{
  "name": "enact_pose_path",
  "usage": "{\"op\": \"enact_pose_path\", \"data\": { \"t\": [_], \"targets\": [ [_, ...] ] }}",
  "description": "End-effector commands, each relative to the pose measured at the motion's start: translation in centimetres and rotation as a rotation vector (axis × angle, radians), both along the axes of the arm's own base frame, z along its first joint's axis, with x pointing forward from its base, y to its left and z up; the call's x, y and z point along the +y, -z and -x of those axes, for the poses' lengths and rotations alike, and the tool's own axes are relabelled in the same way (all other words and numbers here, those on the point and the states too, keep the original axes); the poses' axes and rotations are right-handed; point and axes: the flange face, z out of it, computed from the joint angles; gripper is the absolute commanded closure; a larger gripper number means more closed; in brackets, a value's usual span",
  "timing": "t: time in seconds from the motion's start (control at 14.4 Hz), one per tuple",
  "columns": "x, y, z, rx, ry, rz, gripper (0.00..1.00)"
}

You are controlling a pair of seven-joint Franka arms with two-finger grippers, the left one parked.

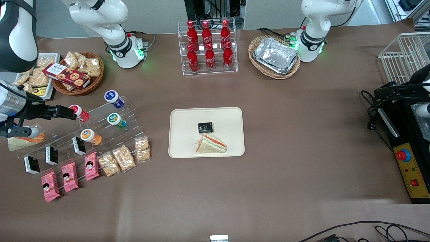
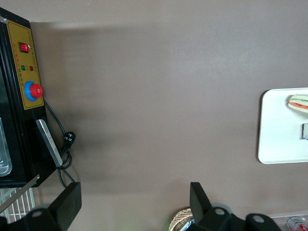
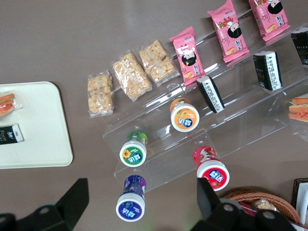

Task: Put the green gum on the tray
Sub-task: 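Move the right gripper over the green-labelled gum bottle on the acrylic rack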

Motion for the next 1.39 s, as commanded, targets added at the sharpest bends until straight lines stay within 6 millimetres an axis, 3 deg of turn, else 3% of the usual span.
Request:
{"op": "enact_pose_path", "data": {
  "t": [0.0, 0.49, 0.77, 0.9, 1.11, 1.32],
  "targets": [
    [0.1, -0.5, -0.4, -0.002, -0.003, 0.01, 0.0],
    [0.5, -0.2, 0.2, 0.025, -0.008, 0.002, 0.0],
    [1.0, -3.2, 2.9, 0.044, -0.016, -0.004, 0.0],
    [0.9, -3.8, 5.5, 0.036, -0.014, -0.007, 0.0],
    [1.0, -1.6, 7.8, 0.007, -0.01, -0.009, 0.0],
    [2.6, 2.4, 9.6, -0.051, 0.008, -0.004, 0.0]
  ]
}}
